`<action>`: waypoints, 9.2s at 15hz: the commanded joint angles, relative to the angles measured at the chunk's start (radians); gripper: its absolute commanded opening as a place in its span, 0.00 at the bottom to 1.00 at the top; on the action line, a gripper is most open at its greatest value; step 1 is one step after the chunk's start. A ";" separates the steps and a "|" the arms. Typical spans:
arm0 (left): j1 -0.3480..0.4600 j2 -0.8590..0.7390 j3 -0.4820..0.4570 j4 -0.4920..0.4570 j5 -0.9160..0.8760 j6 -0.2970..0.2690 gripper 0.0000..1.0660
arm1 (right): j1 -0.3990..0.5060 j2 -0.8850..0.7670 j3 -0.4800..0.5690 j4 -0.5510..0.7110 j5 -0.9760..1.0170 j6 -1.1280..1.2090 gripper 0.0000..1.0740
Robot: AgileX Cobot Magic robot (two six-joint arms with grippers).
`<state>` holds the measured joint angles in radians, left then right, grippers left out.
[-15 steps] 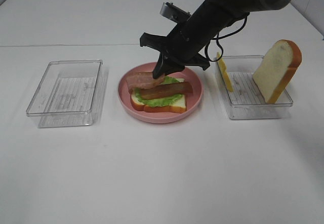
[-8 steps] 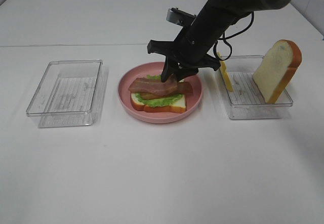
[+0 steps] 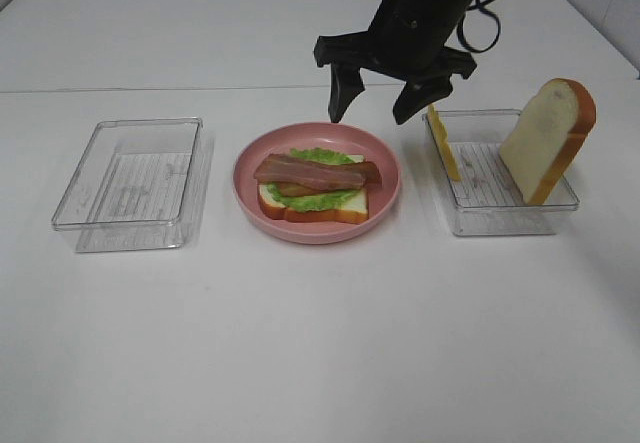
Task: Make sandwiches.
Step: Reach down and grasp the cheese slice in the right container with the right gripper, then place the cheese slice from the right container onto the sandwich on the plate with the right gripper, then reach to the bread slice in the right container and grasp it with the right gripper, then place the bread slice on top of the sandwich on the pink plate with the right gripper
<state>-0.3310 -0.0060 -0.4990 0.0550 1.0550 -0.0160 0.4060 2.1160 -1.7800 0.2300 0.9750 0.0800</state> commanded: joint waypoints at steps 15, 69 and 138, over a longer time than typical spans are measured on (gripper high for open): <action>0.004 -0.021 0.002 -0.008 -0.011 -0.002 0.76 | -0.140 0.128 -0.141 -0.156 -0.029 0.006 0.58; 0.004 -0.021 0.002 -0.008 -0.011 -0.002 0.76 | 0.056 0.162 -0.146 0.019 -0.059 -0.031 0.00; 0.004 -0.021 0.002 -0.008 -0.011 -0.002 0.76 | -0.133 0.048 0.289 0.947 -0.259 -0.323 0.00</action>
<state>-0.3310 -0.0060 -0.4990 0.0550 1.0530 -0.0160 0.2680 2.1540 -1.4960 1.1530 0.7170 -0.2320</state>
